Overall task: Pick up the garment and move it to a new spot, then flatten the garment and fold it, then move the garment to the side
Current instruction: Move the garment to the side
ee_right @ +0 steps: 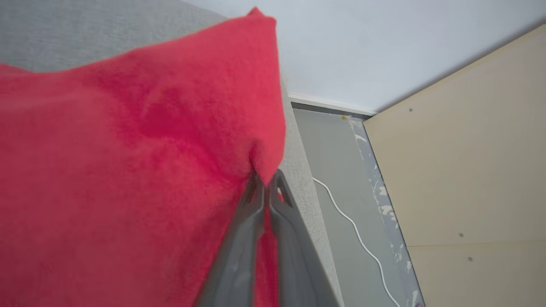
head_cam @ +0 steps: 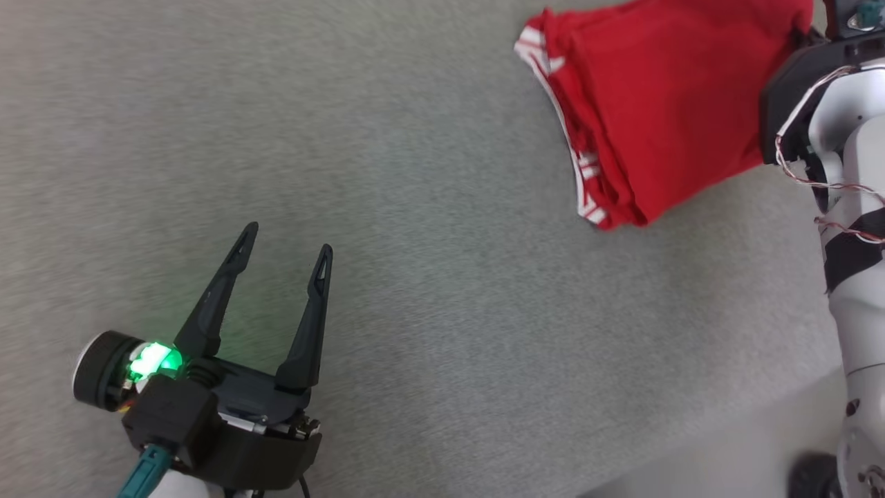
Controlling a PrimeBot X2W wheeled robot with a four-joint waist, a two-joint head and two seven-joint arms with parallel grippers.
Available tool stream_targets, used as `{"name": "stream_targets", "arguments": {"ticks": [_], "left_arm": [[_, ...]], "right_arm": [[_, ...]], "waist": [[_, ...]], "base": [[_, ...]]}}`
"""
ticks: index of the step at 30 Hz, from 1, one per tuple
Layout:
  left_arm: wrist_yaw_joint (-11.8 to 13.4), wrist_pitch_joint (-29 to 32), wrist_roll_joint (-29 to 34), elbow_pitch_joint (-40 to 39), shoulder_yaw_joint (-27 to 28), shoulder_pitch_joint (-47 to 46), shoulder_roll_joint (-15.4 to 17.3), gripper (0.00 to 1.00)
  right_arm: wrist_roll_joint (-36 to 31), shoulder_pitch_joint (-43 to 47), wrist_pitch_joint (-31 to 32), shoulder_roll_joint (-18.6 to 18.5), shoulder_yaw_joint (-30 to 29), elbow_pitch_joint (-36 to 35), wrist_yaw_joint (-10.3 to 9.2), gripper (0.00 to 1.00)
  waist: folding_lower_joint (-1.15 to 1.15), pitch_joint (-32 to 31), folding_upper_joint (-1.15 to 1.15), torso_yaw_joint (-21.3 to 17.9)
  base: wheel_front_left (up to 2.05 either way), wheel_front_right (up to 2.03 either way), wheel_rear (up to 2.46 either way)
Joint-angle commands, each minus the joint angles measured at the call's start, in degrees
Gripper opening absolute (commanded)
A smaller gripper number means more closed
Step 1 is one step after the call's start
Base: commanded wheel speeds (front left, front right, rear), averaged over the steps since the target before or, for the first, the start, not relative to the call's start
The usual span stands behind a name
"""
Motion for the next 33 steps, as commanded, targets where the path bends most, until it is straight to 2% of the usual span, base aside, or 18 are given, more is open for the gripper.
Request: {"name": "stream_targets", "arguments": {"ticks": [1,4,11,20,21,22,23,33], "left_arm": [[-0.28,0.54,0.46,-0.80,0.11,-0.68,0.76,1.00],[-0.24,1.47,0.41,-1.81,0.03,-0.80,1.45,1.00],[0.36,2.28,-0.11,-2.60,0.32,-0.75,2.07,1.00],[0.71,1.46,-0.76,-1.58,-0.31,-0.54,1.60,1.00],[0.82,1.10,-0.94,-1.33,-0.46,-0.56,1.49,1.00],[0.88,0.99,-1.03,-1.23,-0.46,-0.54,1.45,1.00],[0.97,0.76,-1.14,-1.14,-0.51,-0.49,1.42,1.00],[1.52,-1.11,-2.19,1.16,-0.84,0.26,0.39,1.00]], "right_arm": [[-1.02,-1.03,-0.83,1.82,-0.97,0.60,-0.15,0.00],[-3.89,-2.10,-3.13,2.34,-1.76,0.35,-0.16,0.00],[-12.19,-0.82,-6.08,5.02,-9.14,-3.43,-0.16,0.00],[-19.39,1.15,-5.65,7.33,-12.74,-7.96,-0.16,0.00],[-20.47,1.64,-5.59,7.26,-13.05,-8.72,-0.16,0.11],[-20.84,1.87,-5.65,7.27,-13.30,-9.06,-0.16,0.47],[-21.27,2.09,-6.05,7.20,-13.37,-9.42,-0.16,1.00],[-20.72,3.80,-10.53,6.85,-12.48,-10.80,-0.16,1.00]], "waist": [[-0.01,5.95,-0.01,-6.29],[-0.01,6.60,-0.01,-6.94],[-0.01,6.79,-0.01,-7.15],[-0.01,5.40,-0.01,-6.41],[-0.01,5.05,-0.01,-6.05],[-0.01,4.86,-0.01,-5.87],[-0.01,4.73,-0.01,-5.70],[-0.01,1.45,-0.01,-3.56]], "base": [[0.00,0.00,0.00],[0.00,0.00,0.00],[0.00,0.00,0.00],[0.00,0.00,0.00],[0.00,0.00,0.00],[0.00,0.00,0.00],[0.00,0.00,0.00],[0.00,0.00,0.00]]}}
